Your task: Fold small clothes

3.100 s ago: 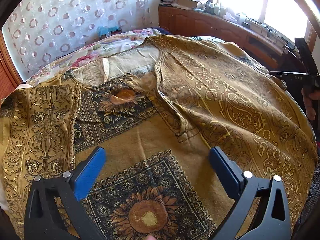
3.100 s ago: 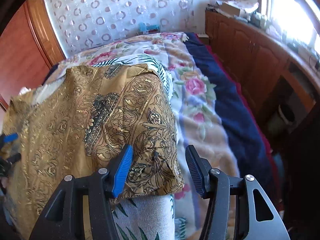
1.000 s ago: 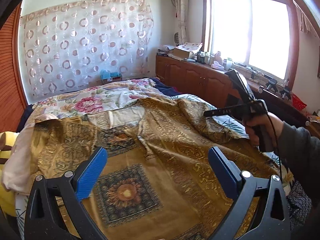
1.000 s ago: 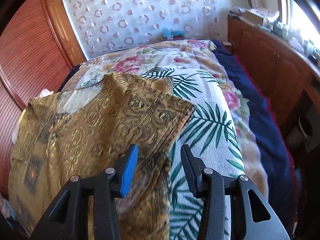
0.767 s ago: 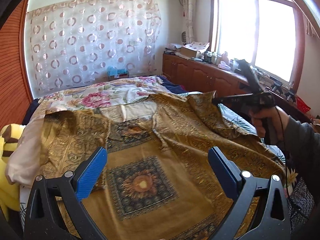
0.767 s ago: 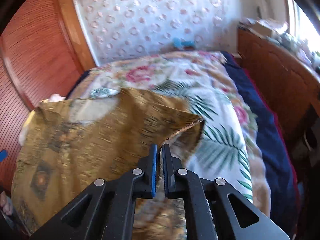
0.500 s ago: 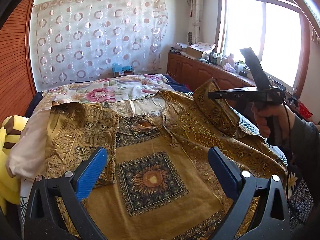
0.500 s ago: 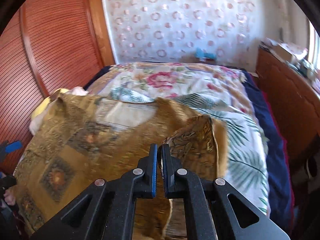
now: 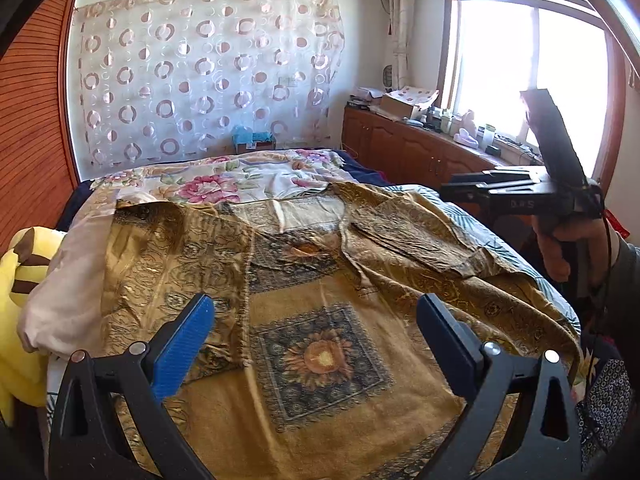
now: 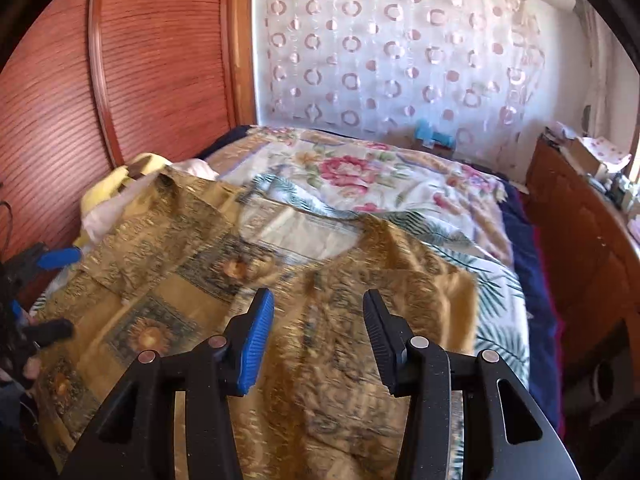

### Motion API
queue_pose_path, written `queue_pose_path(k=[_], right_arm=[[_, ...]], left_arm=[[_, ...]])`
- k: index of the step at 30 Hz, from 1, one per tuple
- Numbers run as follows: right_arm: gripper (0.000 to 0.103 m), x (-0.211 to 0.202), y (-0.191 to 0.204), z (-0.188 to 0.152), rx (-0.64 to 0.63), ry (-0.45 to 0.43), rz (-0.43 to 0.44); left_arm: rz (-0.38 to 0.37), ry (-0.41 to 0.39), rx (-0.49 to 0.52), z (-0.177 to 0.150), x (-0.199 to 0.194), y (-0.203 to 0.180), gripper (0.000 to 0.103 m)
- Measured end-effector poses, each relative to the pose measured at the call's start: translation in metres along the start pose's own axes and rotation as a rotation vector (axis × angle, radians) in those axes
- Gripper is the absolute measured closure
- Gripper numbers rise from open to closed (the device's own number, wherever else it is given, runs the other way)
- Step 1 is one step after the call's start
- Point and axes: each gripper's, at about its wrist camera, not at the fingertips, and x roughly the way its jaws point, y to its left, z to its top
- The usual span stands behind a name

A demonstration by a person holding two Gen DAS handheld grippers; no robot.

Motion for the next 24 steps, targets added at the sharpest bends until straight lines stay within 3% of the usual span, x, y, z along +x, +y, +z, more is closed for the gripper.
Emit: queue_pose_path(k=[2,4,6,13,20,22,24], right_arm=[[0.054,0.007,-0.003,-0.003,0.014,0.017,-0.036],[0.041,0.012,-0.011,-0.008,0.037,0.037,-0.066],[0.036,0.024,-0.021,-0.014,0.054,0.056,-0.103],[0.036,0.071,-0.059,-0.02,0.112,0.155,-0.187],[0.036,0.095,-0.093,-0.01,0.175,0.173,-0.152],[0.036,0.101,-0.097,-0.011,0.225,0.177,-0.115],[0.036,0.106,-0.097,-0.011,0.226,0.178,-0.108]], left_arm=[[0.014,0.002,-0.001,0.001,0.001,0.008,0.002],[0.026,0.011,-0.005,0.004,0.004,0.02,0.002],[0.043,0.03,-0.01,0.007,0.01,0.033,0.002],[0.117,0.095,-0.055,0.02,0.03,0.096,0.004],[0.108,0.193,-0.086,0.037,0.06,0.143,0.025],[0.105,0.22,-0.083,0.044,0.071,0.154,0.039],[0.111,0.251,-0.095,0.049,0.081,0.163,0.045]])
